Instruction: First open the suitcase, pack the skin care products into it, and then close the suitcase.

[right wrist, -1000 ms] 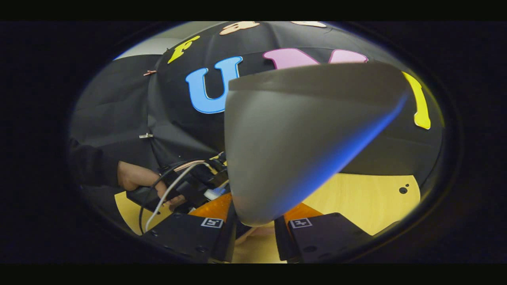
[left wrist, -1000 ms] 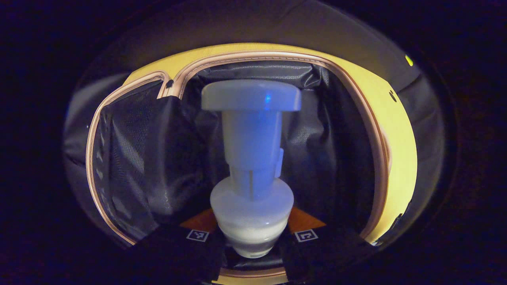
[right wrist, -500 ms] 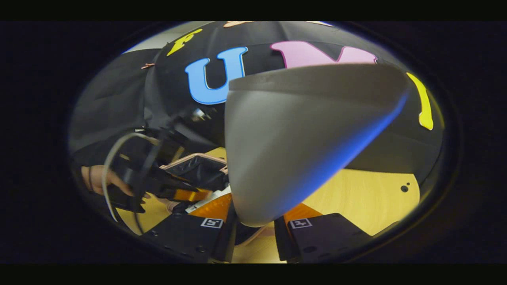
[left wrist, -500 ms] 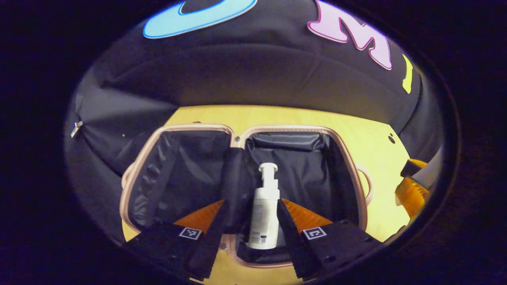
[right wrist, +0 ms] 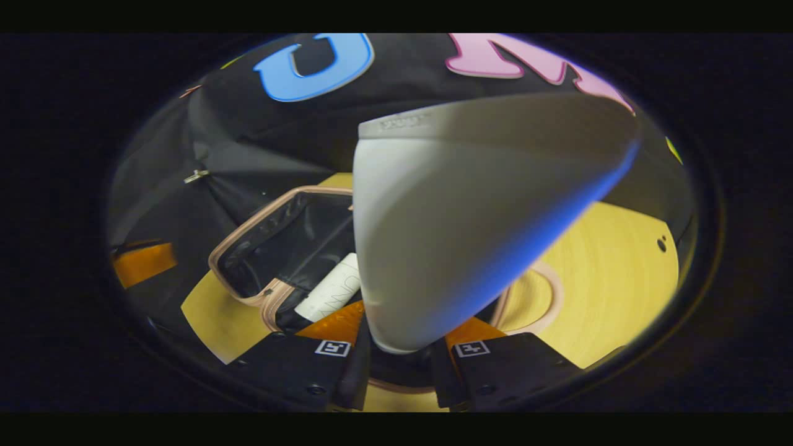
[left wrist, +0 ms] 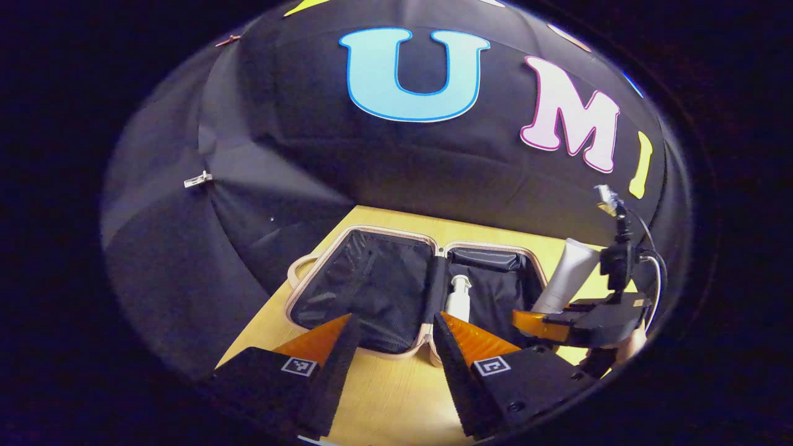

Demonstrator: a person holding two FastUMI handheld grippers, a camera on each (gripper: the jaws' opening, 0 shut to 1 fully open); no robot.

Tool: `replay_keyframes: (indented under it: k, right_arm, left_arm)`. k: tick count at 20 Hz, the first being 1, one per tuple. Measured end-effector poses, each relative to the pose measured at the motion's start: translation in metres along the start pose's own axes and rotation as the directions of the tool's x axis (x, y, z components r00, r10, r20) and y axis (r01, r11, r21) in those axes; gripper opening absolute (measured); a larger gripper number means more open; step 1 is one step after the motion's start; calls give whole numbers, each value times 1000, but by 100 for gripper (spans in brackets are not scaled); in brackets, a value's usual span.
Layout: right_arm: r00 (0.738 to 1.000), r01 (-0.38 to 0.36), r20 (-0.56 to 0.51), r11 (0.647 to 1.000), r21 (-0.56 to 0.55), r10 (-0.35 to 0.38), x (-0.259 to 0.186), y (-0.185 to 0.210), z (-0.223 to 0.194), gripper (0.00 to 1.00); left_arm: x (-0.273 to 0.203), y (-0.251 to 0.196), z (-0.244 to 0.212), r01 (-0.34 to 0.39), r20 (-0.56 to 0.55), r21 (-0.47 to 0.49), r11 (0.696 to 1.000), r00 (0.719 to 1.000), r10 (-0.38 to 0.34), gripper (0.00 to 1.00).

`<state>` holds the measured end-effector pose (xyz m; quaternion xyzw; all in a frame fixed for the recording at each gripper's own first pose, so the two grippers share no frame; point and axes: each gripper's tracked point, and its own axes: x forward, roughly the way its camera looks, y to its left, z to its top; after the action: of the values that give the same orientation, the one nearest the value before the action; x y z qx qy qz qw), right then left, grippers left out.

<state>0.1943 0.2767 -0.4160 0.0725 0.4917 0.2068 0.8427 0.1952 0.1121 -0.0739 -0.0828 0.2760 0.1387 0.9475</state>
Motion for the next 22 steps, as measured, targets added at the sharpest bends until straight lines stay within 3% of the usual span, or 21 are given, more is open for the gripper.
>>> replay_keyframes:
  k: [2, 6, 10, 11, 12, 14, 16, 18, 20, 22]
  right_arm:
    - [998, 16, -67, 997, 75, -11, 17, 1, -8, 46]
    - [977, 94, -209, 975, 200, -52, 44, -5, -30, 46]
    - [966, 137, -247, 962, 235, -78, 47, -6, -28, 47]
    - [966, 147, -245, 960, 237, -88, 48, -6, -26, 44]
    - [965, 162, -240, 960, 228, -106, 46, -11, -24, 52]
    - [967, 163, -227, 963, 214, -113, 38, -14, -22, 54]
    - [977, 135, -193, 969, 208, -95, 28, -10, -15, 64]
    - [987, 93, -144, 980, 173, -68, 15, -3, -7, 64]
    - [994, 58, -98, 989, 136, -45, -3, 4, -2, 64]
    - [999, 29, -46, 994, 102, -25, -25, 11, 5, 64]
  left_arm:
    - [-16, 0, -8, 15, -6, -26, 1000, 1000, -15, 72]
    - [-29, 10, -19, 11, -27, 7, 1000, 1000, -10, 75]
    - [-36, 17, -14, 16, -28, 18, 1000, 999, -15, 75]
    - [-36, 20, -11, 10, -23, 14, 1000, 1000, -10, 75]
    - [-33, 23, -7, 3, -16, 8, 1000, 1000, -3, 75]
    - [-26, 35, 2, -19, 7, 5, 1000, 1000, 19, 76]
    - [-12, 54, 9, -42, 20, 13, 999, 999, 42, 78]
    - [7, 75, 18, -43, 35, 12, 999, 998, 42, 82]
    - [30, 102, 28, -55, 59, 1, 998, 997, 55, 95]
    - [57, 133, 35, -69, 58, -11, 998, 996, 69, 95]
